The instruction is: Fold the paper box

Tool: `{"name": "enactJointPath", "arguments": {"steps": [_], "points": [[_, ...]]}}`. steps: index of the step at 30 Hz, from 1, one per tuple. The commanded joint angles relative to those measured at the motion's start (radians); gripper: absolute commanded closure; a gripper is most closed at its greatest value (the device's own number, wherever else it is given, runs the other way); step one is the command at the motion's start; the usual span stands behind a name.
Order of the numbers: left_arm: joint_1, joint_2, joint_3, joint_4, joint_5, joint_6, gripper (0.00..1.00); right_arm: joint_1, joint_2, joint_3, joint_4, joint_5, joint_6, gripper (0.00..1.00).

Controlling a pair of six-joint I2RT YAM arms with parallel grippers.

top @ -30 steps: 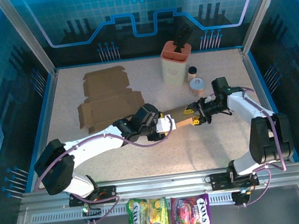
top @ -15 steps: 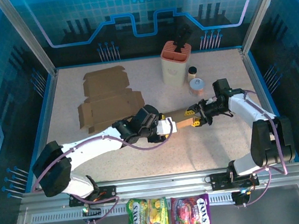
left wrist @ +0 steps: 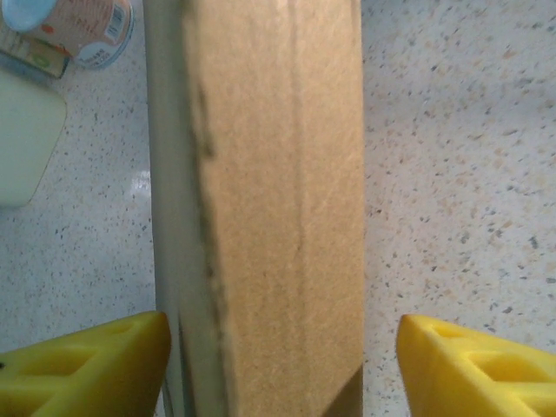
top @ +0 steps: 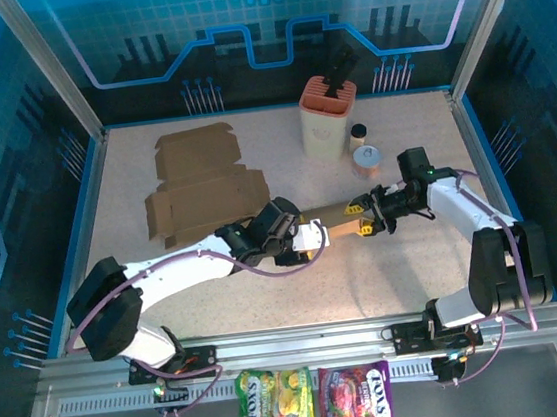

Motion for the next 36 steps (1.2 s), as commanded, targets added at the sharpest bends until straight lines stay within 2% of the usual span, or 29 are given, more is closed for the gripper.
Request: {"name": "enactJointPath", "arguments": {"steps": [1, 8, 13, 20, 25, 29, 36], "points": [[-0.006, 0.013, 0.013, 0.016, -0.030, -0.014, 0.39, 0.005, -0.031, -0.034, 0.021, -0.079, 0.040, 0.61], [-0.006, 0.012, 0.031, -0.018, 0.004, -0.023, 0.53, 0.002, -0.032, -0.076, 0.096, -0.091, 0.104, 0.57], [-0.006, 0.004, 0.042, -0.049, 0.024, -0.027, 0.57, 0.003, -0.035, -0.108, 0.168, -0.104, 0.166, 0.55], [-0.004, -0.008, 0.104, -0.167, 0.094, -0.057, 0.59, -0.017, -0.048, -0.076, 0.120, -0.083, 0.118, 0.37], [0.000, 0.012, 0.208, -0.356, 0.174, -0.117, 0.60, -0.073, -0.097, 0.057, -0.101, 0.068, -0.033, 0.29], [0.007, 0.031, 0.280, -0.481, 0.229, -0.188, 0.60, -0.117, -0.130, 0.143, -0.240, 0.202, -0.110, 0.28], [0.033, 0.077, 0.407, -0.677, 0.314, -0.305, 0.62, -0.127, -0.250, 0.209, -0.286, 0.422, -0.092, 0.30]]}}
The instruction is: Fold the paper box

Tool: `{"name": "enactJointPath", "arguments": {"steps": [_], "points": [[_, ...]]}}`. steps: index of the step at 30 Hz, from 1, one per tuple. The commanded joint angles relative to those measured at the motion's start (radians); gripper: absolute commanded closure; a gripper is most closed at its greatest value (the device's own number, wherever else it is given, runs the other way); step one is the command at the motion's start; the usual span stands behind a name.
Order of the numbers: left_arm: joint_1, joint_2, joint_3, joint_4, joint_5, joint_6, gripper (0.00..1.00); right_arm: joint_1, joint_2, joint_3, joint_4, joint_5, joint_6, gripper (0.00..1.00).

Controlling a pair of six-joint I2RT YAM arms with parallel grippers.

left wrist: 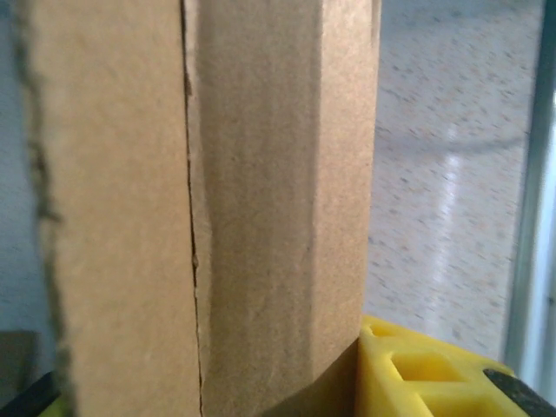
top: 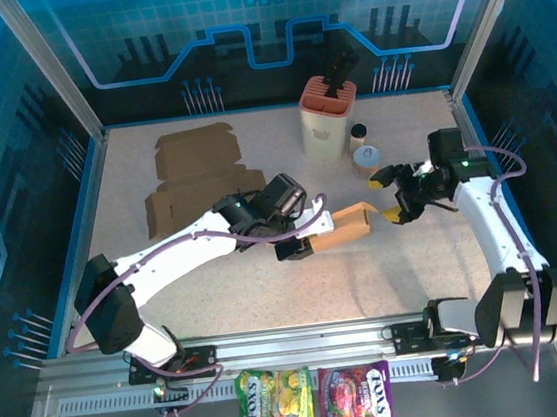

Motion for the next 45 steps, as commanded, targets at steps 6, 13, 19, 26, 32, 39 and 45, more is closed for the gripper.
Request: {"name": "enactJointPath", "arguments": {"steps": [6, 13, 19, 26, 32, 39, 45], "points": [[0.043, 0.102, 0.183, -0.306, 0.098, -0.142, 0.62, 0.041, -0.154, -0.011, -0.062, 0.236, -0.008, 0.32], [0.055, 0.223, 0.301, -0.393, 0.041, -0.207, 0.60, 0.333, -0.270, -0.180, 0.203, 0.333, 0.174, 0.34], [0.063, 0.289, 0.347, -0.390, 0.033, -0.239, 0.59, 0.456, -0.206, -0.260, 0.445, 0.351, 0.273, 0.35], [0.065, 0.302, 0.342, -0.350, 0.035, -0.256, 0.54, 0.467, -0.132, -0.264, 0.461, 0.352, 0.268, 0.38], [0.064, 0.287, 0.332, -0.334, 0.029, -0.259, 0.52, 0.465, -0.116, -0.251, 0.369, 0.347, 0.245, 0.46], [0.063, 0.279, 0.324, -0.326, 0.034, -0.260, 0.51, 0.448, -0.099, -0.290, 0.353, 0.339, 0.233, 0.53], [0.062, 0.269, 0.316, -0.318, 0.041, -0.259, 0.48, 0.448, -0.063, -0.291, 0.282, 0.339, 0.217, 0.67]]}}
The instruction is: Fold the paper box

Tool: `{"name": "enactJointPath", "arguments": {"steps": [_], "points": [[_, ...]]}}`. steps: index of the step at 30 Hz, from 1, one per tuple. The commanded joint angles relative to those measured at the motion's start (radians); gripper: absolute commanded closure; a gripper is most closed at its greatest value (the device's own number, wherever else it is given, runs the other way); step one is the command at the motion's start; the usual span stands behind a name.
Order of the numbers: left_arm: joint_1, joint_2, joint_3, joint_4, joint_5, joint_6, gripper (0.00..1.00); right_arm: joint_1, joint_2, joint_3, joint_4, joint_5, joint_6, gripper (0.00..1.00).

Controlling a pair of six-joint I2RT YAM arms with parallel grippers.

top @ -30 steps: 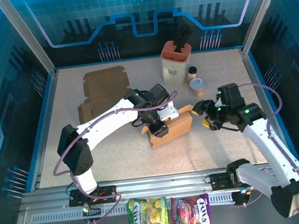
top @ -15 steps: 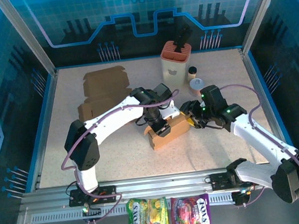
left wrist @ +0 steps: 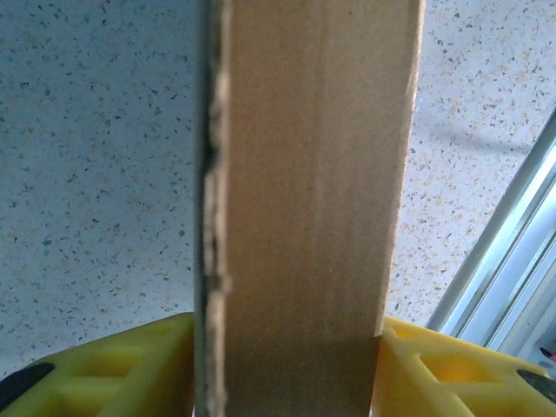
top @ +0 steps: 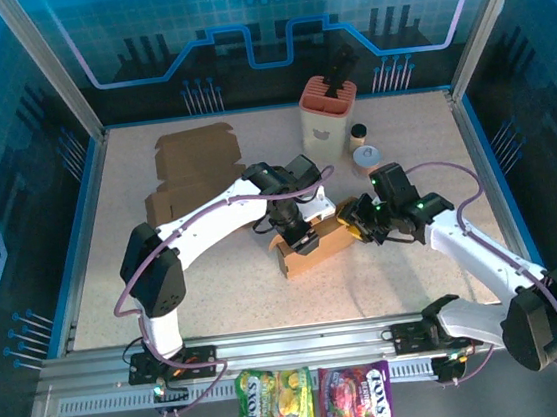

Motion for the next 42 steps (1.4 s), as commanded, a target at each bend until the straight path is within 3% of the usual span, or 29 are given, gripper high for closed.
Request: {"name": "enactJointPath", "arguments": {"steps": [1, 7, 12, 17, 23, 26, 42], "points": [[0.001, -0.019, -0.007, 0.016, 0.008, -0.019, 0.48, -0.005, 0.019, -0.015, -0.108, 0.015, -0.011, 0.68], [-0.004, -0.023, -0.016, 0.025, 0.008, -0.020, 0.48, -0.002, 0.002, 0.005, -0.134, 0.020, -0.006, 0.69], [-0.006, -0.029, -0.029, 0.036, 0.017, -0.017, 0.52, -0.004, -0.017, 0.054, -0.146, 0.030, -0.053, 0.61], [-0.007, -0.040, -0.041, 0.037, 0.012, 0.004, 0.55, -0.048, -0.046, 0.156, -0.162, -0.009, -0.280, 0.54], [-0.005, -0.049, -0.047, 0.035, 0.018, 0.039, 0.56, -0.228, -0.072, 0.236, -0.226, -0.126, -0.657, 0.55], [-0.006, -0.044, -0.047, 0.028, 0.017, 0.055, 0.56, -0.225, -0.060, 0.267, -0.235, -0.097, -0.844, 0.55], [0.000, -0.037, -0.028, 0.009, 0.011, 0.100, 0.56, -0.227, 0.146, 0.302, -0.241, -0.261, -1.021, 0.47]]}}
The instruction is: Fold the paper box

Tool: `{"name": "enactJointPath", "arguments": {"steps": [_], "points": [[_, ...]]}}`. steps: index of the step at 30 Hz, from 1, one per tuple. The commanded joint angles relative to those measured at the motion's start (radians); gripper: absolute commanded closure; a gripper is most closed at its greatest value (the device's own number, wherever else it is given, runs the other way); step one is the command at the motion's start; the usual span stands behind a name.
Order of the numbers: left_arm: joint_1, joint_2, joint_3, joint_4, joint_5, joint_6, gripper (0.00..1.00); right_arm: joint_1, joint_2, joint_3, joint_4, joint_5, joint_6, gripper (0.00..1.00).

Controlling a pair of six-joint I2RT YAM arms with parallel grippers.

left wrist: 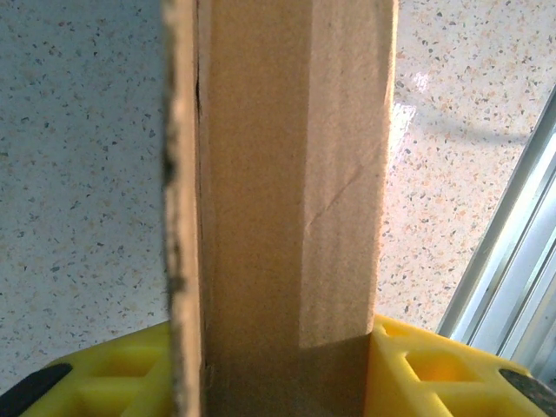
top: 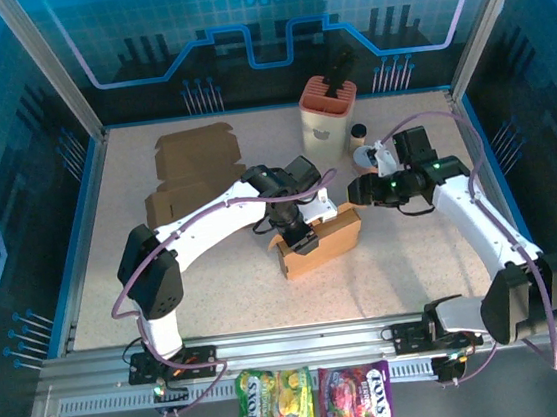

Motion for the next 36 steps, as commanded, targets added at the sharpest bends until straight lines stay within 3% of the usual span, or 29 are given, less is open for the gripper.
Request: {"name": "enactJointPath", "arguments": {"steps": [1, 16, 23, 29, 36], "points": [[0.006, -0.020, 0.002, -0.032, 0.005, 0.022, 0.56, 0.000, -0.002, 0.023, -0.022, -0.071, -0.049, 0.47], [0.007, -0.008, 0.013, -0.032, 0.004, 0.030, 0.56, 0.018, -0.102, -0.052, -0.062, -0.065, -0.042, 0.57], [0.007, -0.011, 0.009, -0.034, 0.005, 0.038, 0.56, 0.020, -0.102, -0.017, -0.089, 0.050, -0.079, 0.63], [0.007, -0.013, 0.006, -0.032, 0.004, 0.038, 0.56, 0.020, -0.114, 0.029, -0.079, 0.103, -0.122, 0.51], [0.007, -0.014, 0.005, -0.035, 0.000, 0.041, 0.56, 0.018, -0.016, 0.021, -0.020, -0.041, -0.141, 0.47]]}}
